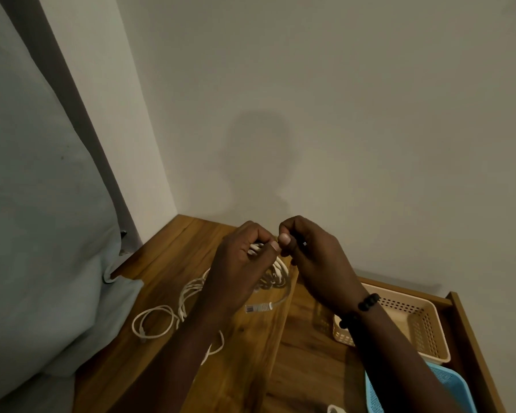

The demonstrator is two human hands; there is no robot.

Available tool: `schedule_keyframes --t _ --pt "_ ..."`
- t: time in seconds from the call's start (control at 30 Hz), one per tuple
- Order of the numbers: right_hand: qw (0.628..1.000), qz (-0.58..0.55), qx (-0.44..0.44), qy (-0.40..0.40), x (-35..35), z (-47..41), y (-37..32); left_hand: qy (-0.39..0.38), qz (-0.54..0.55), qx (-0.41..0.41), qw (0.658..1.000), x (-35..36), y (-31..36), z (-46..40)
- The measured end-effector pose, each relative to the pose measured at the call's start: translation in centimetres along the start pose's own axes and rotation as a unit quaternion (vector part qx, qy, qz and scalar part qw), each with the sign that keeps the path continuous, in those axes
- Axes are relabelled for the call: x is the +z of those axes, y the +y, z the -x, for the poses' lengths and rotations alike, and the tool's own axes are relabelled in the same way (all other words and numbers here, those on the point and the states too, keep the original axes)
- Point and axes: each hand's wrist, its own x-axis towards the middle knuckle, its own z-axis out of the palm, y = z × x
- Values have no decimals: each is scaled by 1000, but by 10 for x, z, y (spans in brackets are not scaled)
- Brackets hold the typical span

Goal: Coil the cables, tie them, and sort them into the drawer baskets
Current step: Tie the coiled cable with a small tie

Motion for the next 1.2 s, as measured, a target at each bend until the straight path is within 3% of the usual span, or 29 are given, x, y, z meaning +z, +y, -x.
schedule_keyframes --t 0.1,0.47,0.67,0.87,0.97,1.07,1.2 --pt "1000 21 -7 7 0 2 0 -35 37 -16 999 -1 -2 5" --pt "975 -196 73 -74 -15 6 1 -44 63 38 996 1 8 7" --pt "968 -129 54 -208 -27 -5 5 -79 89 45 992 2 8 13" --pt "948 40 -16 -317 -47 -32 -3 -69 44 99 992 5 12 12" --pt "943 70 7 -324 -52 -39 -2 -50 8 86 995 10 7 10" --pt "957 77 20 -278 -47 -38 7 -25 -2 35 999 13 3 11" --pt "953 -22 79 -293 -42 -32 28 -35 -10 45 998 19 1 13"
